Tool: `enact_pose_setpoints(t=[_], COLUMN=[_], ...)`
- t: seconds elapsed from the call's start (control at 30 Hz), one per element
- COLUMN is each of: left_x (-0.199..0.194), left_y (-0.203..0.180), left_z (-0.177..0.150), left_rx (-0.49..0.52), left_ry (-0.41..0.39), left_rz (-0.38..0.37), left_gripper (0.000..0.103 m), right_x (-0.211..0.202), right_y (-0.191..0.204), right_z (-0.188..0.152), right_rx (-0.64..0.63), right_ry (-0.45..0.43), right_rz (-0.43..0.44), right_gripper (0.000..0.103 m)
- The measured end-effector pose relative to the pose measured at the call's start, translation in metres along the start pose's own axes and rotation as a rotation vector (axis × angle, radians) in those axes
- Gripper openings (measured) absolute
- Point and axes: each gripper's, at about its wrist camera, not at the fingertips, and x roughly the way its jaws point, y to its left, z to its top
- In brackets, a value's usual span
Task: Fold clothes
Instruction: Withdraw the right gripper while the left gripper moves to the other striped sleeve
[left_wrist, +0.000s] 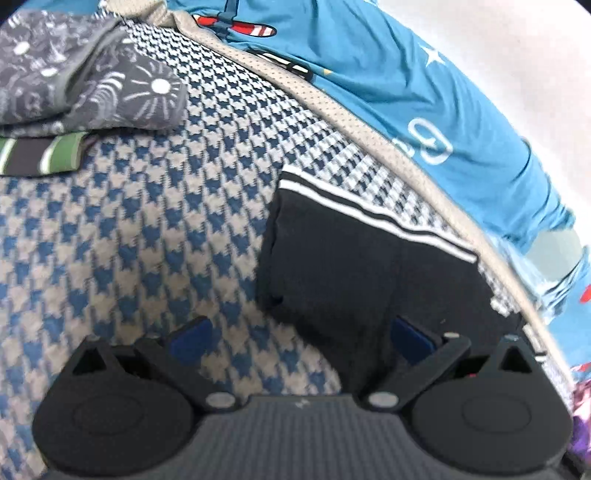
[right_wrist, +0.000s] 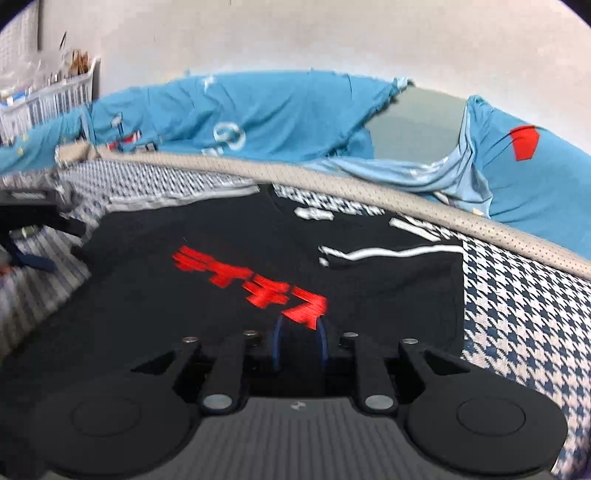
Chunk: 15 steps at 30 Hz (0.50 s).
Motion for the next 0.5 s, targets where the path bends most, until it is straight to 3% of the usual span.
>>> enact_pose_setpoints(t=[0.23,0.5], left_x=[0.016,0.033], left_y=[0.007,0.007], left_z=[0.016,0.034], left_rx=[-0.044,-0.023], left_ry=[0.005,0.007], left_rz=[-0.072,-0.150], left_gripper=[0.103,0.101], right_x=[-0.022,-0.009], right_y=[0.029,0.015], right_z=[0.000,0.000], right_rx=[-0.014,0.058], right_ry=[-0.056,-0.028], right_rz=[0.053,0.031], right_gripper=[0.033,0.033])
